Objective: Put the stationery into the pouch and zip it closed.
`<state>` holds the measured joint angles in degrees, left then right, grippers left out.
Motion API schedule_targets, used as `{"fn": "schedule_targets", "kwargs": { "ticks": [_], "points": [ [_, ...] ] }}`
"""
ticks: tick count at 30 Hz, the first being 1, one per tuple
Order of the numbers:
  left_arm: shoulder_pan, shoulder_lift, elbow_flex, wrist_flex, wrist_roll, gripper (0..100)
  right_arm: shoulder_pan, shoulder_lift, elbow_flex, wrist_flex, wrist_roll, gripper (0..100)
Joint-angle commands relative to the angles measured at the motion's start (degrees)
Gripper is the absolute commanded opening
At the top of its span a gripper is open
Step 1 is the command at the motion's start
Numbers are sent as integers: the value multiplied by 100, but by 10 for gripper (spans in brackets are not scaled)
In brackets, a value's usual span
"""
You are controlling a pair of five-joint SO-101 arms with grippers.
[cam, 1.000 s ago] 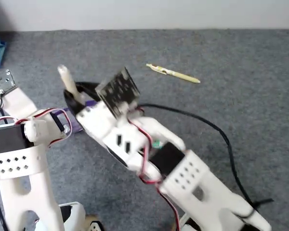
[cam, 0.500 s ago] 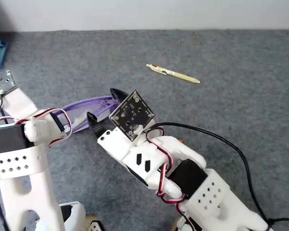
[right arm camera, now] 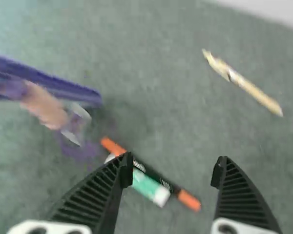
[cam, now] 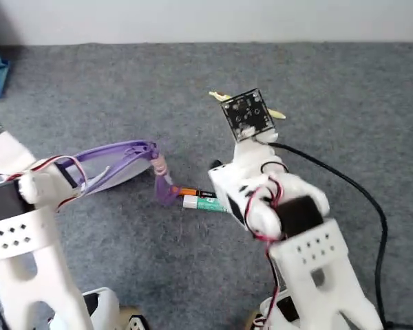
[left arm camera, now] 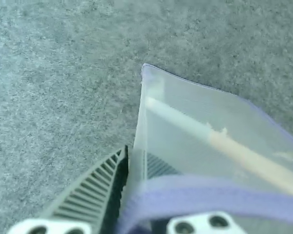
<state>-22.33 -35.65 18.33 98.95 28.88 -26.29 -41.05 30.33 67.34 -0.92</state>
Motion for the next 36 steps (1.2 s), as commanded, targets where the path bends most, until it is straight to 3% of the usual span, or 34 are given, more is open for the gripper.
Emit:
{"fn": "schedule_targets", "kwargs": {
  "ticks": [1, 13, 27, 29, 33, 36],
  "points": [
    [-193, -18, -154, 70, 35, 13, 66, 716, -343, 347, -18, 262],
    [-176, -18, -145, 88, 35, 13, -664, 3582, -1187, 532, 1451, 266],
    [-176, -18, -136, 70, 35, 13, -699, 6176, -2637, 453, 1591, 262],
    [-176, -18, -136, 70, 35, 13, -514, 6378, -2848, 365, 1591, 225],
    [-176, -18, -136, 79, 35, 13, -66, 6580, -3086, 110, 1600, 8],
    [-176, -9, -136, 70, 35, 13, 224, 6589, -3112, 119, 1600, 47]
  ]
}}
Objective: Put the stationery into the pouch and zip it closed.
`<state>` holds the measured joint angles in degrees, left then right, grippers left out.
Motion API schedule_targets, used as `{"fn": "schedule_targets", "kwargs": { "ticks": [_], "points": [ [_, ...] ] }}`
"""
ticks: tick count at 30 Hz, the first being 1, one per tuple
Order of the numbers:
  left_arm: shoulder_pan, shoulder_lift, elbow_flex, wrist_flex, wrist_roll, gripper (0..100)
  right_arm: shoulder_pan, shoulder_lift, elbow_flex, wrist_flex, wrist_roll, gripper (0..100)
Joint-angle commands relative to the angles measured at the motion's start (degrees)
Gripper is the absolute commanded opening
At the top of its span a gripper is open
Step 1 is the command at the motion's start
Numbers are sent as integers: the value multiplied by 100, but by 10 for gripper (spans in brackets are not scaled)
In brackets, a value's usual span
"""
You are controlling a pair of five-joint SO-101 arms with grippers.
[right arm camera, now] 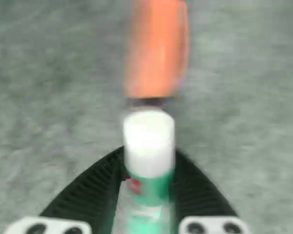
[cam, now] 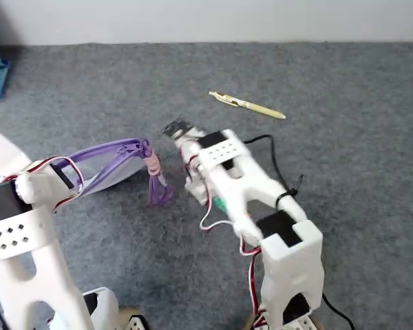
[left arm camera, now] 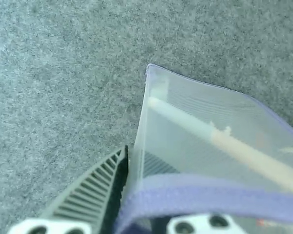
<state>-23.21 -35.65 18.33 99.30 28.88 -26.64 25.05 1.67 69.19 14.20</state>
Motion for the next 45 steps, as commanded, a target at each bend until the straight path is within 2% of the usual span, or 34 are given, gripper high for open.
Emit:
{"fn": "schedule_targets", "kwargs": {
  "ticks": [1, 3, 8, 14, 21, 23, 37, 45],
  "points": [
    [-88, -9, -136, 35, 35, 13, 347, -22, -255, -66, 132, 38],
    [-88, -9, -136, 35, 35, 13, 505, -57, -255, -66, 334, 5],
    [-88, -9, -136, 35, 35, 13, 787, -655, -229, -4, 440, 8],
    [-44, -9, -136, 44, 35, 13, 813, -1780, -237, 796, 396, 8],
    [624, 18, -163, 26, 62, 13, 796, -3090, -237, 954, 369, 8],
    [712, 35, -163, 18, 62, 13, 778, -3380, -264, 901, 123, 8],
    [818, 35, -136, 26, 62, 13, 760, -3732, -220, -1385, -1319, 8],
    [870, 44, -127, 18, 44, 13, 154, -4778, -255, -1411, -1916, 8]
  ]
}}
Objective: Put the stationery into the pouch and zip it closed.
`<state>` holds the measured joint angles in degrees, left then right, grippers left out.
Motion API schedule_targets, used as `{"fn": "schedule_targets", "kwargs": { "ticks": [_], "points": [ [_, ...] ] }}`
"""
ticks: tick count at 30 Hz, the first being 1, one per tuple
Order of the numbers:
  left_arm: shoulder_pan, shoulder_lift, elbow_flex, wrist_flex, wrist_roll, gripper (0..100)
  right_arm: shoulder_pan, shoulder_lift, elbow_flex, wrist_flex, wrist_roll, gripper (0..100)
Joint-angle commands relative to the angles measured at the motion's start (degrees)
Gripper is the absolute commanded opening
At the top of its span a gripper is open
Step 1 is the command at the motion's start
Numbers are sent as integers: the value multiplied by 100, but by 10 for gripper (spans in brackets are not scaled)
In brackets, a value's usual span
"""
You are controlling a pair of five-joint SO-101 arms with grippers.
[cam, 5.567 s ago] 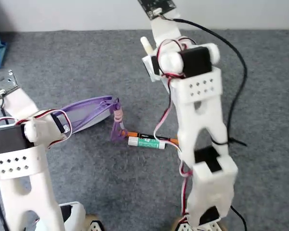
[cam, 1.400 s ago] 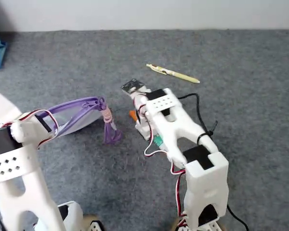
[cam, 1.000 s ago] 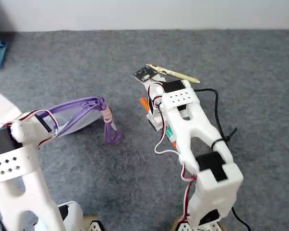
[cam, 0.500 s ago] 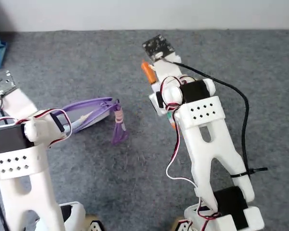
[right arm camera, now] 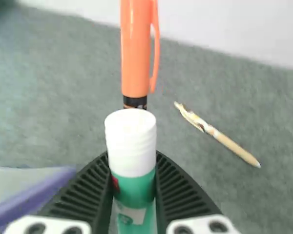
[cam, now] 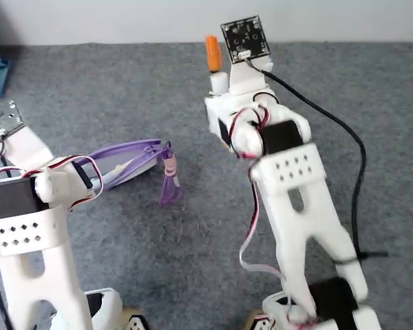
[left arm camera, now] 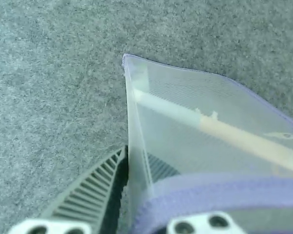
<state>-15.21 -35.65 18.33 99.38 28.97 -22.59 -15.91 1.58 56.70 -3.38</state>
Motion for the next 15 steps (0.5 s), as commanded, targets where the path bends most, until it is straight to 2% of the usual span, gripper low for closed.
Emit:
{"fn": "schedule_targets", "kwargs": {
  "ticks": [1, 5, 15],
  "points": [
    [158, 44, -127, 9, 35, 13, -374, -857, -246, -189, -167, 8],
    [510, 149, -154, -105, 62, 13, -989, -1473, -273, -251, -158, 8],
    [536, 1371, -998, 62, 308, 13, -2316, -1921, -273, -541, -132, 7]
  ]
}}
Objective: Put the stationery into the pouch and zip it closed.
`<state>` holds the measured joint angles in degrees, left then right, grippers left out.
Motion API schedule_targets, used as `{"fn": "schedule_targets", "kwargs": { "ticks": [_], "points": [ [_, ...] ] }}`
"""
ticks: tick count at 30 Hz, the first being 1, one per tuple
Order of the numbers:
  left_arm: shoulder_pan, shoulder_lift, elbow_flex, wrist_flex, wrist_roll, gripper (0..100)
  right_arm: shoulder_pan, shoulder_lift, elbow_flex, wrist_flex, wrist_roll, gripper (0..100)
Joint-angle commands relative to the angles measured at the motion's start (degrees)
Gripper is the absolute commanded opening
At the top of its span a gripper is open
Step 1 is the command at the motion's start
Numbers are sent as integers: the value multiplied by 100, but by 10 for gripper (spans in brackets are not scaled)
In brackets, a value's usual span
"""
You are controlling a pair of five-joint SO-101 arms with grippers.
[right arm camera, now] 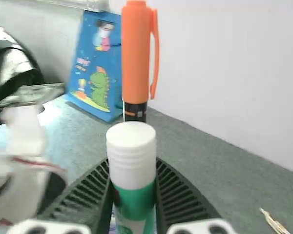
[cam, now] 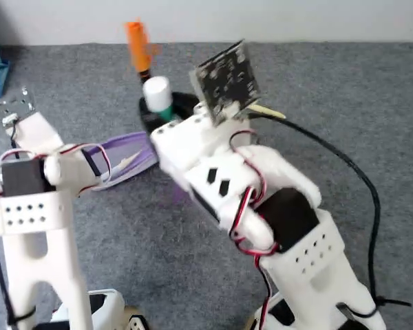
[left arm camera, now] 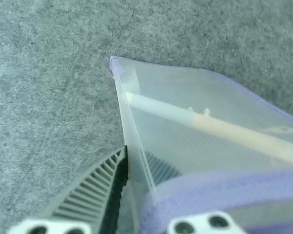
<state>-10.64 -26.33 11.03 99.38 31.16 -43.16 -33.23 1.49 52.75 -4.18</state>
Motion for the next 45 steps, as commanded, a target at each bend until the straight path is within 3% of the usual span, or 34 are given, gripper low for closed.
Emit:
{"fn": "schedule_targets", "kwargs": {
  "ticks": [1, 11, 25, 32, 45],
  "points": [
    [79, 484, -330, 62, 88, 13, -330, -171, -264, -154, -53, 7],
    [70, 501, -374, 97, 97, 13, -523, 734, -229, -1341, -53, 7],
    [53, 501, -374, 97, 97, 13, -462, 1991, -211, -1657, -97, 7],
    [53, 492, -382, 97, 97, 13, -242, 2527, -193, -2325, -246, 7],
    [53, 519, -391, 97, 97, 13, -180, 1138, 1064, -2360, -229, 7]
  ]
}}
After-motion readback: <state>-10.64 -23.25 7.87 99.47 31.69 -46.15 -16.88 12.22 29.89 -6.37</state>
